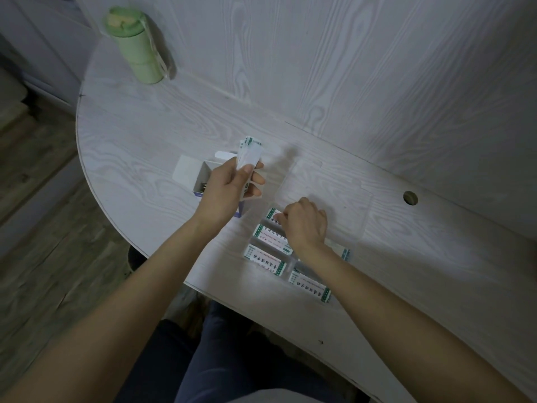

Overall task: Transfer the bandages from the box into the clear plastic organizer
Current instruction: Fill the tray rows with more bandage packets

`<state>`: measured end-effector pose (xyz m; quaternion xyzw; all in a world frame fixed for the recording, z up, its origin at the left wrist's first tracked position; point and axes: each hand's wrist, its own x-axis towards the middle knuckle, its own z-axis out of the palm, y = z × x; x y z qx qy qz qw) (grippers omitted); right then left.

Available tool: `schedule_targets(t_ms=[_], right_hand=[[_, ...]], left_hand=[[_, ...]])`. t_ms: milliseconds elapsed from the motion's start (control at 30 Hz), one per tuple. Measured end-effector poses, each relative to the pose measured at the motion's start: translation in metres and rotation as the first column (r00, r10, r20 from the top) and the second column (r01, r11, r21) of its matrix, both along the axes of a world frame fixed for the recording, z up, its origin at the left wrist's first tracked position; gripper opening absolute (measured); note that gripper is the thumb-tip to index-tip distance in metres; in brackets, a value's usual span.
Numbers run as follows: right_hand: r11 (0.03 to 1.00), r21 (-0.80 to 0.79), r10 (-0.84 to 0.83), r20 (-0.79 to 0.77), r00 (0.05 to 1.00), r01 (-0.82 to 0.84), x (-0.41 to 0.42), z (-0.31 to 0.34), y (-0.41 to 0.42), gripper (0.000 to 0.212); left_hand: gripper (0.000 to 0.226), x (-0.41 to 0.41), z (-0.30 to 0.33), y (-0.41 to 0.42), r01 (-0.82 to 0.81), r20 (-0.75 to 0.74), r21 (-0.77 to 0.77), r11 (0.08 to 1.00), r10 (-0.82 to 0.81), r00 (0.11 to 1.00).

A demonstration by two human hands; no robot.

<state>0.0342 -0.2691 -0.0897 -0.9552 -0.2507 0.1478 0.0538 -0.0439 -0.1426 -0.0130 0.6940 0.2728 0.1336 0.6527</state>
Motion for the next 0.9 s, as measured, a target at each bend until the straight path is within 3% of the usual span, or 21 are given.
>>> schedule_targets(t_ms=[233, 733, 833, 900], right_hand=[[0.999, 0.041, 0.024, -0.038, 0.999, -0.023, -0.001, 0.0, 0.001, 0.032], [0.994, -0.077, 0.062, -0.133, 0.989, -0.073, 0.009, 0.014, 0.005, 0.044], [0.999, 0.046, 0.028, -0.194, 0.981, -0.02, 0.016, 0.024, -0.002, 0.049], [0.959, 0.274, 0.006, -0.275, 0.961, 0.072, 0.021, 0.038, -0.009, 0.04]], left_hand=[[0.021, -0.001, -0.001, -0.001, 0.008, -0.007, -0.011, 1.0, -0.008, 1.0], [0.021, 0.004, 0.001, -0.005, 0.052, -0.009, -0.039, 0.998, -0.052, 0.999], [0.022, 0.004, 0.001, -0.007, 0.081, -0.04, -0.045, 0.996, -0.083, 0.996], [0.021, 0.003, 0.0, -0.008, 0.116, -0.075, -0.076, 0.99, -0.122, 0.99]])
